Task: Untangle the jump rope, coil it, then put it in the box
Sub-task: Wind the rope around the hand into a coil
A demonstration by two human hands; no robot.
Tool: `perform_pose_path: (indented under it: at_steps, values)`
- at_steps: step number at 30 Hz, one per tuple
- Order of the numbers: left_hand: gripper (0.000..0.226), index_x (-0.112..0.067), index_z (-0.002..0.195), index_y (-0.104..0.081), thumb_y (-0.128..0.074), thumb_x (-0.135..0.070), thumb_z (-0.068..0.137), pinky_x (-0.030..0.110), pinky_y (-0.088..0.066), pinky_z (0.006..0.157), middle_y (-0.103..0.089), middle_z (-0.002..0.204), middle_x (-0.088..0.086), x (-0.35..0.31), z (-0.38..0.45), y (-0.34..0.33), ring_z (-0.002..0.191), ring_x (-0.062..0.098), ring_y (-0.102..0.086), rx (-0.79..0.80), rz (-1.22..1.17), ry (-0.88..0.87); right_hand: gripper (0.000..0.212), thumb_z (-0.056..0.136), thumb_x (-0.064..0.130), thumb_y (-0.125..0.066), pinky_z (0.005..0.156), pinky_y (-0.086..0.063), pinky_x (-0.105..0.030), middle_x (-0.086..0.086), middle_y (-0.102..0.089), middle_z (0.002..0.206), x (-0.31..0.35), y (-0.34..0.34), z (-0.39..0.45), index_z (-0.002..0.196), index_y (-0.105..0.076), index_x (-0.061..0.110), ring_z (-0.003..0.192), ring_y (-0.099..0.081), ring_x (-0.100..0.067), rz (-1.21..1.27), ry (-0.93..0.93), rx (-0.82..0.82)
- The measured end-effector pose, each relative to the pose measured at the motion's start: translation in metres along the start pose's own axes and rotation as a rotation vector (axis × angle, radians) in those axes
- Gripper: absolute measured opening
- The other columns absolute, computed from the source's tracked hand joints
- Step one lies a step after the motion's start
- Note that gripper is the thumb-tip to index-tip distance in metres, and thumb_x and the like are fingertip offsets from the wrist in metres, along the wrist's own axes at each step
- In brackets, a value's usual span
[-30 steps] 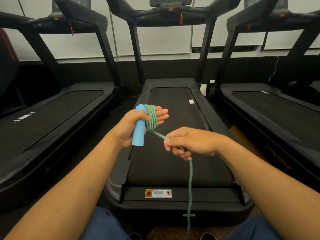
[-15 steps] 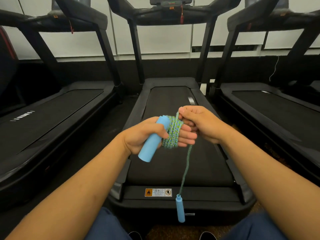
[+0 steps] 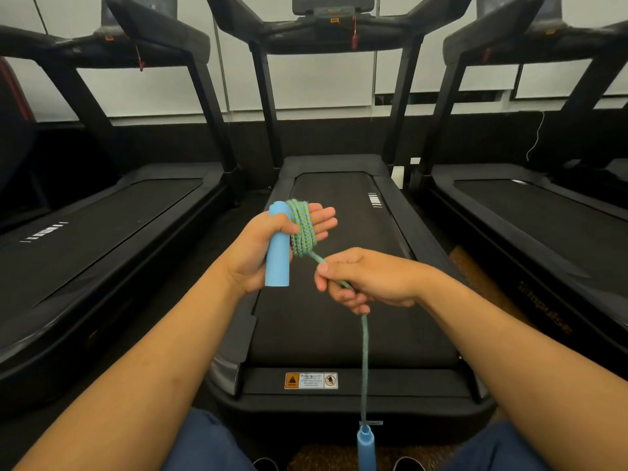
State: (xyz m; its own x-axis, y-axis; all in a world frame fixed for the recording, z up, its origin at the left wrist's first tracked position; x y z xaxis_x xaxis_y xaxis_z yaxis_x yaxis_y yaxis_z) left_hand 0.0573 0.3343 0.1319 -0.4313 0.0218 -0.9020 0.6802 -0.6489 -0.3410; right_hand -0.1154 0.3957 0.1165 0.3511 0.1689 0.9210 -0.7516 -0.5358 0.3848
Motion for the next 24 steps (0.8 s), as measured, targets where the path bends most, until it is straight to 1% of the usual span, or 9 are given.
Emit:
perform_pose_path:
  at_steps: [3,7,12,16,18,19,21,23,24]
  values:
    - [0.063,0.005,0.134,-0.052,-0.058,-0.003,0.072,0.042,-0.046,0.111,-0.064,0.134,0.021,0.005,-0.001,0.004,0.127,0.033,-0.061,-0.045,0.189,0.036,0.029,0.109,0.028,-0.042,0.05,-0.031,-0.029,-0.001,-0.036,0.062,0.009,0.008,-0.006,0.092,-0.058,0.011,0.051,-0.027,-0.014,-0.017,0.06,-0.041]
    - [0.045,-0.003,0.117,-0.067,-0.052,-0.001,0.075,0.036,-0.053,0.099,-0.075,0.112,0.012,0.011,-0.005,-0.004,0.109,0.028,-0.07,-0.01,0.39,0.105,0.03,0.107,0.024,-0.044,0.047,-0.029,-0.027,0.0,-0.034,0.058,0.018,0.026,-0.01,0.083,-0.058,0.014,0.048,-0.026,-0.013,0.042,0.175,-0.177]
    - [0.053,0.011,0.13,-0.055,-0.048,0.006,0.077,0.051,-0.044,0.11,-0.064,0.128,0.03,0.019,-0.011,-0.024,0.122,0.044,-0.061,0.23,0.363,0.232,0.032,0.107,0.026,-0.047,0.045,-0.026,-0.024,0.004,-0.033,0.054,0.013,0.046,-0.007,0.078,-0.056,0.016,0.047,-0.024,-0.011,0.073,0.236,-0.38]
    - [0.046,0.009,0.118,-0.061,-0.047,0.008,0.074,0.034,-0.059,0.085,-0.072,0.111,0.025,0.015,-0.016,-0.036,0.102,0.036,-0.072,0.328,0.213,0.268,0.033,0.102,0.038,-0.054,0.045,-0.029,-0.022,0.003,-0.033,0.056,0.002,0.047,-0.001,0.074,-0.059,0.019,0.05,-0.026,-0.012,0.094,0.253,-0.4]
    - [0.052,0.014,0.119,-0.058,-0.056,0.0,0.069,0.027,-0.06,0.068,-0.07,0.106,0.024,0.013,-0.017,-0.035,0.093,0.034,-0.071,0.287,0.167,0.26,0.038,0.096,0.047,-0.059,0.05,-0.03,-0.027,-0.006,-0.034,0.06,-0.004,0.044,0.002,0.071,-0.059,0.018,0.053,-0.033,-0.014,0.122,0.253,-0.363]
    - [0.057,0.015,0.12,-0.056,-0.061,-0.004,0.066,0.028,-0.06,0.067,-0.068,0.106,0.025,0.012,-0.016,-0.034,0.092,0.035,-0.069,0.244,0.147,0.257,0.041,0.097,0.044,-0.059,0.053,-0.027,-0.03,-0.007,-0.035,0.06,-0.008,0.042,0.003,0.075,-0.058,0.01,0.053,-0.037,-0.014,0.149,0.251,-0.336]
    - [0.069,0.015,0.124,-0.055,-0.073,-0.008,0.061,0.043,-0.049,0.099,-0.061,0.119,0.034,0.014,-0.011,-0.024,0.106,0.042,-0.058,0.156,0.122,0.233,0.038,0.105,0.024,-0.045,0.054,-0.018,-0.034,-0.002,-0.037,0.056,-0.014,0.035,0.007,0.075,-0.052,0.0,0.049,-0.037,-0.009,0.195,0.214,-0.279]
    - [0.083,0.014,0.133,-0.05,-0.08,-0.014,0.061,0.051,-0.024,0.107,-0.042,0.14,0.045,0.012,-0.009,-0.019,0.121,0.045,-0.04,0.124,0.091,0.213,0.038,0.106,0.012,-0.033,0.052,-0.019,-0.03,0.005,-0.035,0.055,-0.018,0.025,0.01,0.072,-0.05,0.015,0.048,-0.028,-0.008,0.219,0.13,-0.254]
    - [0.076,0.011,0.134,-0.053,-0.076,-0.013,0.066,0.051,-0.027,0.11,-0.04,0.144,0.045,0.011,-0.007,-0.018,0.125,0.044,-0.043,0.127,0.046,0.178,0.036,0.107,0.013,-0.032,0.05,-0.023,-0.028,0.005,-0.034,0.056,-0.019,0.021,0.011,0.076,-0.05,0.019,0.048,-0.025,-0.009,0.23,0.089,-0.242]
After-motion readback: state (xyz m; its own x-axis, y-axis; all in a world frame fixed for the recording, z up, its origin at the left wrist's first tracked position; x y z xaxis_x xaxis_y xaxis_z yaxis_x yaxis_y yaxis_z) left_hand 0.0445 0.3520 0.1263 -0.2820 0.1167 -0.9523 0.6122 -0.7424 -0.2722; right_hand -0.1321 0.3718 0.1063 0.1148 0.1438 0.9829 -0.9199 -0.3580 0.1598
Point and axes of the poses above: each hand's wrist, its own z-axis towards the middle knuckle, its own y-axis out of the back of the hand, x = y × z, the point moved 2 cm from there along z, towards the middle knuckle
